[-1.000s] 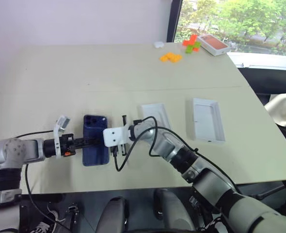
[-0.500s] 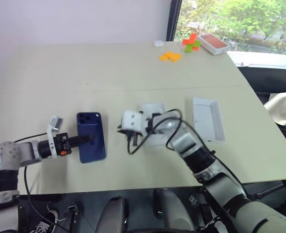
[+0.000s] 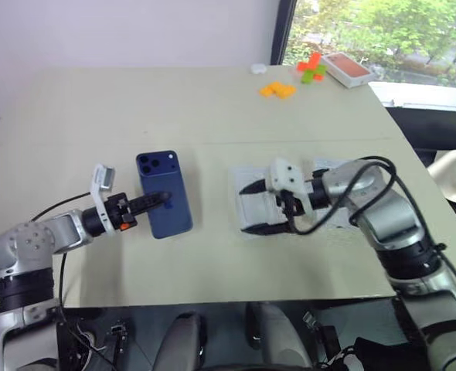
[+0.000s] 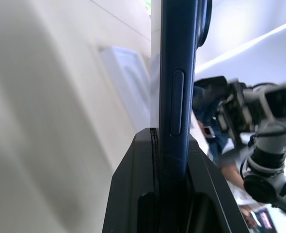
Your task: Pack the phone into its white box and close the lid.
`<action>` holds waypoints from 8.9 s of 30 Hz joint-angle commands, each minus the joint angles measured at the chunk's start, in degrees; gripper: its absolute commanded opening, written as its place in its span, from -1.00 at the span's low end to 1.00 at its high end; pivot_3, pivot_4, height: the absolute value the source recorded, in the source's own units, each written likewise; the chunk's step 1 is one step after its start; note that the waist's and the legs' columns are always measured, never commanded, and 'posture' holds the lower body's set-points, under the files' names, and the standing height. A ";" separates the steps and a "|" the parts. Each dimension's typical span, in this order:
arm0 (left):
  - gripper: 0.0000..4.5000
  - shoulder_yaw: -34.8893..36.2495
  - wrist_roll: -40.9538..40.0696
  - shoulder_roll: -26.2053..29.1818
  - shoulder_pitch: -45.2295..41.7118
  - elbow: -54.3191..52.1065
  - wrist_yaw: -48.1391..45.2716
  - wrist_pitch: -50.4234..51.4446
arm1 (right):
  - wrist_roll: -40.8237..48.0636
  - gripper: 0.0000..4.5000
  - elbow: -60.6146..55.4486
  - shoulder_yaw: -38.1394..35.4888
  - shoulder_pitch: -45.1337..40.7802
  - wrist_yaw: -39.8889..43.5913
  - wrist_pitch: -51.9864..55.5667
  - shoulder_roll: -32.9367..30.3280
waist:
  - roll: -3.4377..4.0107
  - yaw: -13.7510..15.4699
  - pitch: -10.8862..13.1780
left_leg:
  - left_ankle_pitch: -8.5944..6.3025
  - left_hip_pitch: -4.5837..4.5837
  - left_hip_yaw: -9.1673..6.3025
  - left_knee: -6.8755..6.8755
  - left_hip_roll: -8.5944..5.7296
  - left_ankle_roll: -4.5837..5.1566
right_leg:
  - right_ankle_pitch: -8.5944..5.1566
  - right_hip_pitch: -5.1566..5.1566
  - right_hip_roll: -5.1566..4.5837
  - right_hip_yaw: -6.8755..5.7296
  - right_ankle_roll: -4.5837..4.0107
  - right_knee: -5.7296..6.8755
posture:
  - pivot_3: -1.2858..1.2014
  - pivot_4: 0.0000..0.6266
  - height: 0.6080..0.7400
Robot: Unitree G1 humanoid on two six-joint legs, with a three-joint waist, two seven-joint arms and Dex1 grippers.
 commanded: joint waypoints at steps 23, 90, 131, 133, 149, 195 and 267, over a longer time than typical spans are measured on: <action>-1.00 6.99 -13.76 -1.53 -4.64 1.49 12.37 12.00 | -11.63 0.37 6.81 8.80 2.30 -5.55 -7.84 -2.07 | -0.02 0.73 0.00 | 0.16 0.04 -0.07 0.06 0.07 -0.28 | 0.01 0.07 0.18 0.07 -0.05 0.01 | 0.03 -0.52 1.00; -1.00 -16.90 15.42 -9.10 -27.94 35.09 -0.15 -6.39 | 4.72 0.98 9.41 -14.68 7.03 -10.75 -15.74 1.26 | -0.07 0.83 0.02 | 0.19 0.00 -0.09 0.02 0.06 -0.32 | 0.08 0.10 0.25 0.07 -0.12 -0.06 | 0.03 -0.52 1.00; 0.98 -19.93 18.10 -8.10 -26.33 17.56 -7.46 3.15 | 1.22 1.00 12.18 -11.93 5.16 -14.62 -17.88 2.34 | -0.06 0.60 0.02 | 0.20 0.05 -0.12 0.05 0.14 -0.32 | 0.08 0.10 0.32 0.08 -0.11 0.03 | 0.03 -0.52 1.00; 0.98 -20.25 16.95 -6.58 -24.69 13.46 -8.24 4.42 | 1.23 1.00 12.33 -11.78 4.79 -14.65 -17.90 2.62 | -0.06 0.62 0.02 | 0.20 0.04 -0.11 0.05 0.14 -0.33 | 0.08 0.10 0.31 0.09 -0.11 0.03 | 0.03 -0.52 1.00; 0.98 -16.98 19.21 -5.14 -21.49 13.22 -4.16 -3.42 | 1.54 1.00 13.86 -11.20 2.34 -15.46 -18.91 4.30 | -0.05 0.65 0.02 | 0.20 0.05 -0.11 0.05 0.14 -0.33 | 0.08 0.10 0.31 0.09 -0.12 0.03 | 0.03 -0.52 1.00; 0.99 -16.37 23.95 1.21 -4.50 -4.81 -19.69 -48.40 | 7.51 1.00 2.07 -22.36 -1.78 -43.29 41.35 0.14 | -0.03 0.85 0.03 | 0.11 -0.03 0.09 0.06 0.16 -0.16 | 0.06 0.06 0.24 0.15 -0.16 -0.08 | 0.03 -0.52 1.00; 1.00 -17.15 21.76 -1.82 -3.83 -6.65 -14.30 -46.57 | 19.59 0.98 8.42 -16.83 -13.68 -56.71 57.64 2.72 | 0.03 0.26 0.03 | -0.04 -0.01 0.43 0.01 0.25 0.11 | 0.03 -0.07 0.35 0.39 -0.07 -0.13 | 0.03 -0.52 1.00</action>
